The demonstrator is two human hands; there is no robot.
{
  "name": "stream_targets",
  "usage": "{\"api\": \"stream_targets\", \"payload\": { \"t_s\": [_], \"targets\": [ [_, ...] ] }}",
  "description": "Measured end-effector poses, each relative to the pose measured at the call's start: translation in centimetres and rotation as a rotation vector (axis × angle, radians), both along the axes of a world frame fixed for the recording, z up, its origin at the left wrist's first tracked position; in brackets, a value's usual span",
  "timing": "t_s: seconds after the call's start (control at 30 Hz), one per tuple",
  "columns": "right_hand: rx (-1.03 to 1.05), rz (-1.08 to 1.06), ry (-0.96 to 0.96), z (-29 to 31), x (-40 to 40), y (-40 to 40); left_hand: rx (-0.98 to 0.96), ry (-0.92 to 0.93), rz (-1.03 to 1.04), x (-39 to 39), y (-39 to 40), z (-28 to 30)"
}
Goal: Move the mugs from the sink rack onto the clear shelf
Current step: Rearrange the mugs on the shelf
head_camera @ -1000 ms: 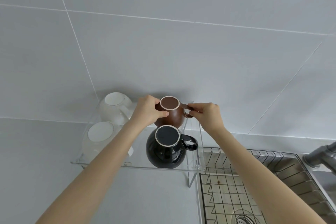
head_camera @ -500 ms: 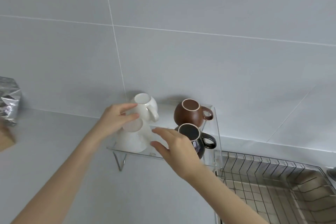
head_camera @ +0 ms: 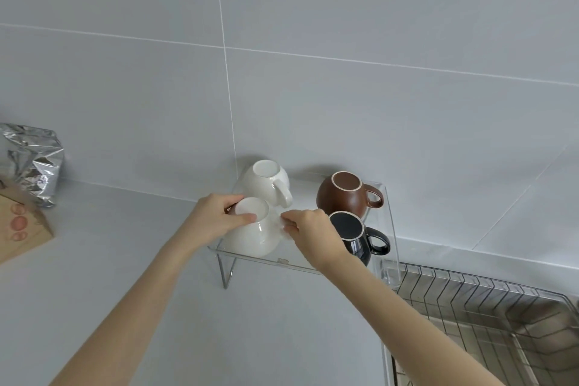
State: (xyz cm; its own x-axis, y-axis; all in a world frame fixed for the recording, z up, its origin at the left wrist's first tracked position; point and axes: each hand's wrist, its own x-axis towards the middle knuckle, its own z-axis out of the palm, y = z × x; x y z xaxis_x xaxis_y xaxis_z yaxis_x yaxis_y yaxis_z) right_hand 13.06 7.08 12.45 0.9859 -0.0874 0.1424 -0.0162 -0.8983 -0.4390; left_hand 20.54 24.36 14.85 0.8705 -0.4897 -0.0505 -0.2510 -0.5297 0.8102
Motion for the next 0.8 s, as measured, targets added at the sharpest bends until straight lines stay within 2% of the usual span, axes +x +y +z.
{"api": "stream_targets", "payload": {
  "t_s": [0.33, 0.7, 0.8],
  "targets": [
    [0.063, 0.035, 0.016, 0.2, 1.4, -0.9, -0.067, -0.033, 0.087, -0.4, -0.2, -1.7],
    [0.118, 0.048, 0.083, 0.8, 1.1, -1.1, -0.073, 0.037, 0.014, 0.4, 0.0, -1.0],
    [0.157, 0.056, 0.151, 2.1, 1.6, -1.5, -0.041, 0.083, -0.005, 1.2, 0.1, -0.6]
  ]
}}
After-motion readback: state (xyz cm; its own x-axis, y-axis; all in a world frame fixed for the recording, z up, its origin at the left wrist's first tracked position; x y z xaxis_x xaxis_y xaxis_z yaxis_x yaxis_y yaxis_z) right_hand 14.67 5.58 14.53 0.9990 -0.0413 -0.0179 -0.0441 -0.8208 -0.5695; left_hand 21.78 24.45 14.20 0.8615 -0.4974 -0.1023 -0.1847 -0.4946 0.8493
